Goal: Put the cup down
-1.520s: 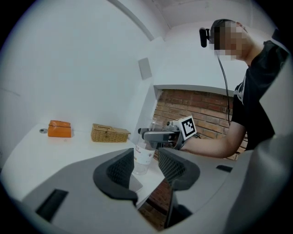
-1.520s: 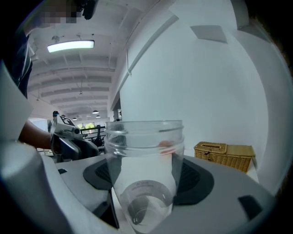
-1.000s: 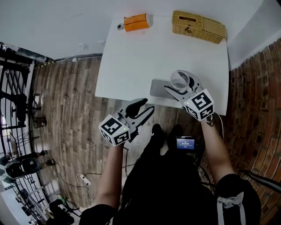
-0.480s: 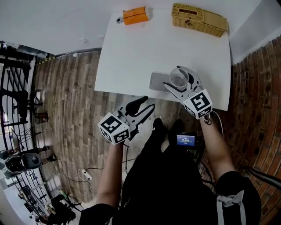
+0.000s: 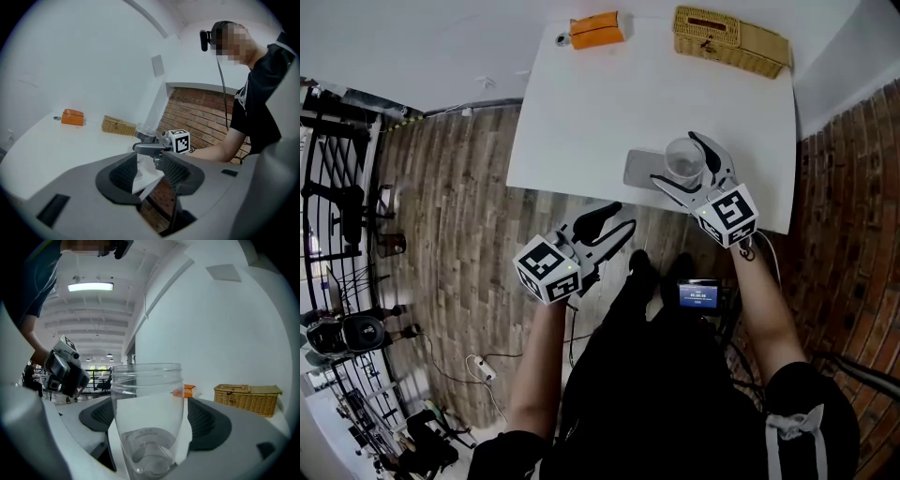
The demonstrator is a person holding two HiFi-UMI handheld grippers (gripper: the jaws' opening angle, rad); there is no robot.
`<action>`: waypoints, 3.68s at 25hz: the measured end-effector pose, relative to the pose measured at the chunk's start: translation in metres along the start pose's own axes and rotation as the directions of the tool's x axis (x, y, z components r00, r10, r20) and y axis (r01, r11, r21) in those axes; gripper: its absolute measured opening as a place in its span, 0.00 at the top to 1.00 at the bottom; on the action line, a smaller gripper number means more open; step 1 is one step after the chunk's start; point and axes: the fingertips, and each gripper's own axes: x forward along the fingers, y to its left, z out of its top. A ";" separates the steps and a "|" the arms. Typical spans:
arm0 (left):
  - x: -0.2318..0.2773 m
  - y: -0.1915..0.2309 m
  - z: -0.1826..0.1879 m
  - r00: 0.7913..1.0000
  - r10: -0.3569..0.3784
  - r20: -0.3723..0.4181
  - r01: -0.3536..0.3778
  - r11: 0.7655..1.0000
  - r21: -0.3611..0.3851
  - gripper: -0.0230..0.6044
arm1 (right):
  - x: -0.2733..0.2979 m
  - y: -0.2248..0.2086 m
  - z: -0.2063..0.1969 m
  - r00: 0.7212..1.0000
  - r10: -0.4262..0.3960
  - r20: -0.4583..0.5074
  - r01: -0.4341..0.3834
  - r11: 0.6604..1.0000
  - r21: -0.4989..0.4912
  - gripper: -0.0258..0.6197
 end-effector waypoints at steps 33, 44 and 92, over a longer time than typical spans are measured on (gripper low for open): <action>0.004 -0.011 0.021 0.994 -0.082 0.070 0.077 0.994 0.071 0.69 | -0.133 -0.001 0.051 0.970 -0.187 0.155 0.104 0.896 0.432 0.26; 0.014 -0.016 0.031 0.987 -0.126 0.095 0.115 0.988 0.107 0.69 | -0.134 0.031 0.070 0.989 -0.131 0.071 0.099 0.936 0.336 0.48; 0.026 -0.041 0.036 0.980 -0.175 0.093 0.162 0.978 0.132 0.83 | -0.113 0.034 0.046 0.978 -0.170 -0.119 0.191 0.962 0.194 0.69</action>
